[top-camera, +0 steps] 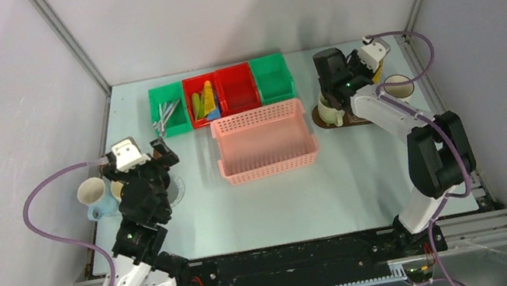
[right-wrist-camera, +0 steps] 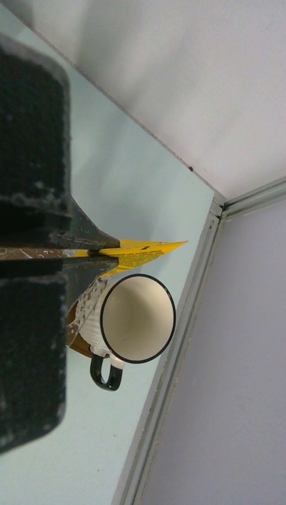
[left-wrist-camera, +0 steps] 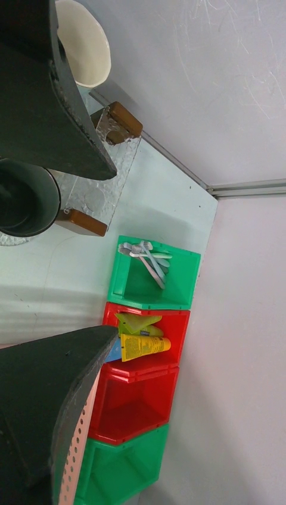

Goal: Prepare toiletry sets of a toothbrush and toothpaste on the tray
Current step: Place the toothpaste in the toothpaste holder.

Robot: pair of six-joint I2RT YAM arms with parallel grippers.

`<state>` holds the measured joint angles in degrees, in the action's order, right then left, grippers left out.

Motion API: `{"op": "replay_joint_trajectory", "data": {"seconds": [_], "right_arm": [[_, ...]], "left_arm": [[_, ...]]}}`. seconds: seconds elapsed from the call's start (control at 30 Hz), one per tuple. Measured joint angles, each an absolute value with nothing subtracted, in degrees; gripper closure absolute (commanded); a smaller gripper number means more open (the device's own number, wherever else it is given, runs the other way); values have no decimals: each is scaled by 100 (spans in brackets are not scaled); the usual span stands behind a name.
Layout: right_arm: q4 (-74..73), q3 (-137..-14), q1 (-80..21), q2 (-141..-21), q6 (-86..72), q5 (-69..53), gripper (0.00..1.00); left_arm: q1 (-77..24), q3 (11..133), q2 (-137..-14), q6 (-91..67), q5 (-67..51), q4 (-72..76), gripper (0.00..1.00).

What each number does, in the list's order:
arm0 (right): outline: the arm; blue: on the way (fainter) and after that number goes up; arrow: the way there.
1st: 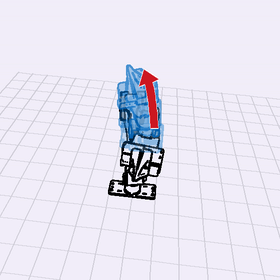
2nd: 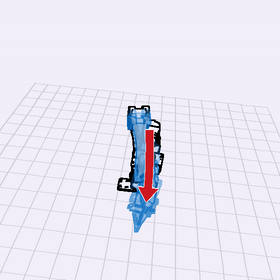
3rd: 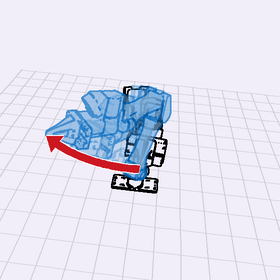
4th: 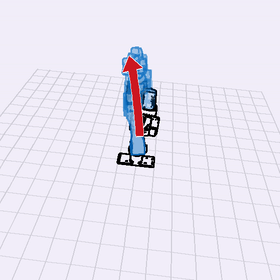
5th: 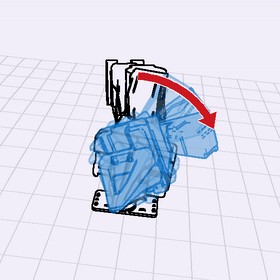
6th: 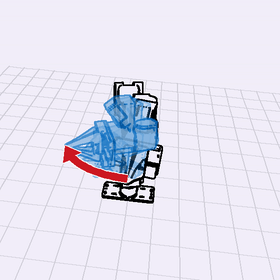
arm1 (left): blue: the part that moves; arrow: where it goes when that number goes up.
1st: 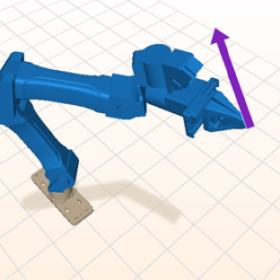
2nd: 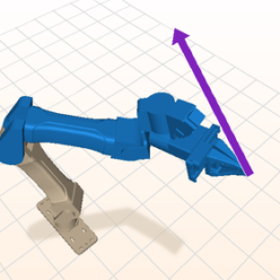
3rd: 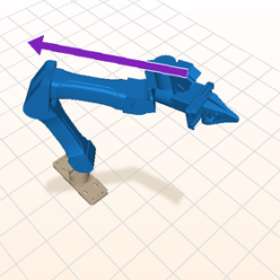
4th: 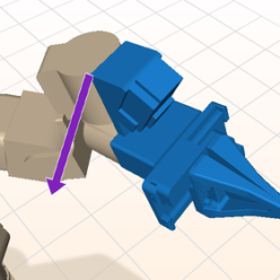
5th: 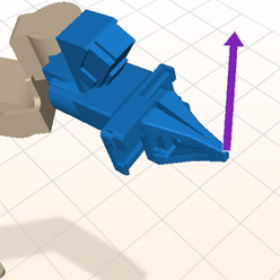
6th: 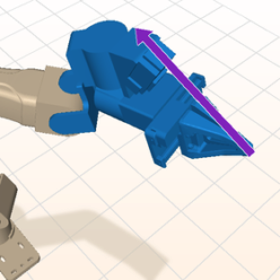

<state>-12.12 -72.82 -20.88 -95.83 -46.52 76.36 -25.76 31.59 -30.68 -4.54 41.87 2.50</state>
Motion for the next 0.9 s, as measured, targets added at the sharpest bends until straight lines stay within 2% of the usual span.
{"op": "replay_joint_trajectory", "data": {"seconds": [0.57, 0.9], "right_arm": [[-2086, -7349, -2086, -9664, -5878, 7835, 100], [-2473, -7349, -2086, -9675, -5937, 7675, 100]], "left_arm": [[-2582, 3055, -3076, -451, 4189, 294, 2], [-2587, 3055, -3120, -451, 4189, 296, 2]]}}
